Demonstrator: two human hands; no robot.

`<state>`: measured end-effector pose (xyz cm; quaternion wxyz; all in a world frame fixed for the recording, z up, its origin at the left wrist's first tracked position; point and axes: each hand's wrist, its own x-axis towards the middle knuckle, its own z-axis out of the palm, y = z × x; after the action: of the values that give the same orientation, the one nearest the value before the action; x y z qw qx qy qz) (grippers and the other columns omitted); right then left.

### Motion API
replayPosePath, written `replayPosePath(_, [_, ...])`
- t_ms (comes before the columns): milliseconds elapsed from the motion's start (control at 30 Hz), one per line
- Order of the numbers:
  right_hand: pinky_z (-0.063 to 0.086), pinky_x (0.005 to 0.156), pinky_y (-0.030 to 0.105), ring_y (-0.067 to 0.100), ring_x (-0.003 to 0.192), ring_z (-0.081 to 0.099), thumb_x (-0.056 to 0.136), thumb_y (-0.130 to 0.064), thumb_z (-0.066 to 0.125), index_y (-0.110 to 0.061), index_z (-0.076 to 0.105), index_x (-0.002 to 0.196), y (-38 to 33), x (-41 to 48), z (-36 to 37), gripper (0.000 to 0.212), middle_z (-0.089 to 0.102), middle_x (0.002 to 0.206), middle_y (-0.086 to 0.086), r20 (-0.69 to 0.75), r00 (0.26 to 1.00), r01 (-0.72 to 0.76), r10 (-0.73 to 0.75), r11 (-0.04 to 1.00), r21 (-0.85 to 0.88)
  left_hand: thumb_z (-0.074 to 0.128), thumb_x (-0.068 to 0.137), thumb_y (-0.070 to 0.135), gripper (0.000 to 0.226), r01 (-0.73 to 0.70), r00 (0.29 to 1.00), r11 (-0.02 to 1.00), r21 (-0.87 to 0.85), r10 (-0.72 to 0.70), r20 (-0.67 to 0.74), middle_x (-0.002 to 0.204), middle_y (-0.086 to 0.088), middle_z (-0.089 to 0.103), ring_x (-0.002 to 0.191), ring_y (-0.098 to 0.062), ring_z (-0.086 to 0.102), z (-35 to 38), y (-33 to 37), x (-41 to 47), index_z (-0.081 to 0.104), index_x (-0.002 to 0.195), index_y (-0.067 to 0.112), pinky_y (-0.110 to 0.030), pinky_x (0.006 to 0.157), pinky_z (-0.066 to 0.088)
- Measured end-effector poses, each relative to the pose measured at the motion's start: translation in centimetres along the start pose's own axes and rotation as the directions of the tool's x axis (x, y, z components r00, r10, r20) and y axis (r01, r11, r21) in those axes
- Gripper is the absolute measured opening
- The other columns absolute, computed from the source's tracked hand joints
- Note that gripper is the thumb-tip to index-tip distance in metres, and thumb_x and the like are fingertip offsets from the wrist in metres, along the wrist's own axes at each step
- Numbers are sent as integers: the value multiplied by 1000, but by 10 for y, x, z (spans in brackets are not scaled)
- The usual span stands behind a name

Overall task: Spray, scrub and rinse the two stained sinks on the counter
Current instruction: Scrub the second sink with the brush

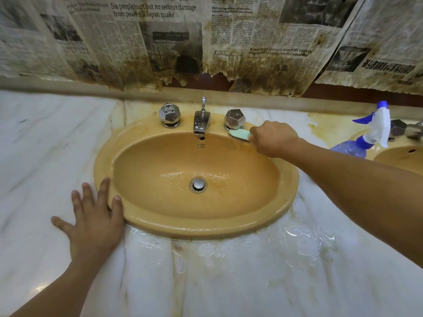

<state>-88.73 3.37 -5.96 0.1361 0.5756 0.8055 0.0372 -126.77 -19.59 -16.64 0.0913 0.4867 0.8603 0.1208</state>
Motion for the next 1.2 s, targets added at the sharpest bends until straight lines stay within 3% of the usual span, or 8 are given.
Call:
replayPosePath(267, [44,68,36,29,76,52,107,-47,32,-20,59,121,26,-13,9,40,47,83,5,21,1000,-18,19,1000,-15,7,99,60,63,-11,1000,1000,-2,11,-1,171,-7,14,159,-31,6,1,0,0,5,161,48,-83,110,4])
replayPosePath(433, [39,68,36,28,77,48,108,-43,34,-19,57,129,-17,11,4,39,53,92,9,-30,998,46,-46,999,-4,6,98,62,64,-10,1000,1000,-8,10,11,171,-6,13,159,-29,5,-1,-1,2,6,160,48,-82,110,2])
replayPosePath(667, [48,71,38,32,81,56,106,-50,29,-23,55,126,38,-15,22,43,55,92,12,24,996,-85,84,996,32,6,99,60,63,-6,1000,1000,-4,6,25,171,-6,12,159,-30,3,0,-1,3,4,161,48,-82,111,1])
replayPosePath(833, [39,69,36,31,78,48,107,-45,33,-21,58,126,-3,-5,14,40,47,90,9,-3,1000,-9,9,996,84,7,98,61,63,1,1000,1000,-14,0,31,172,-5,10,159,-29,1,-2,0,3,3,160,50,-81,112,0])
replayPosePath(1033, [43,72,37,30,94,54,103,-42,39,-21,65,109,49,-13,13,34,59,105,11,149,965,-240,214,953,187,6,98,61,62,-5,999,1000,-15,5,34,172,-5,9,159,-30,0,-1,-1,4,2,160,50,-81,111,-1])
replayPosePath(1133, [41,70,37,31,91,53,98,-41,41,-20,63,101,44,12,16,31,58,105,13,127,943,-332,309,904,268,7,99,61,61,-2,999,1000,-22,3,39,172,-6,10,159,-30,0,-1,0,5,3,159,51,-81,111,0])
replayPosePath(1200, [41,71,37,32,90,51,98,-41,43,-16,64,108,31,30,14,34,55,105,13,110,924,-381,366,871,310,8,99,61,62,1,999,1000,-20,0,36,172,-5,10,159,-28,0,-1,-1,6,3,159,51,-81,112,0])
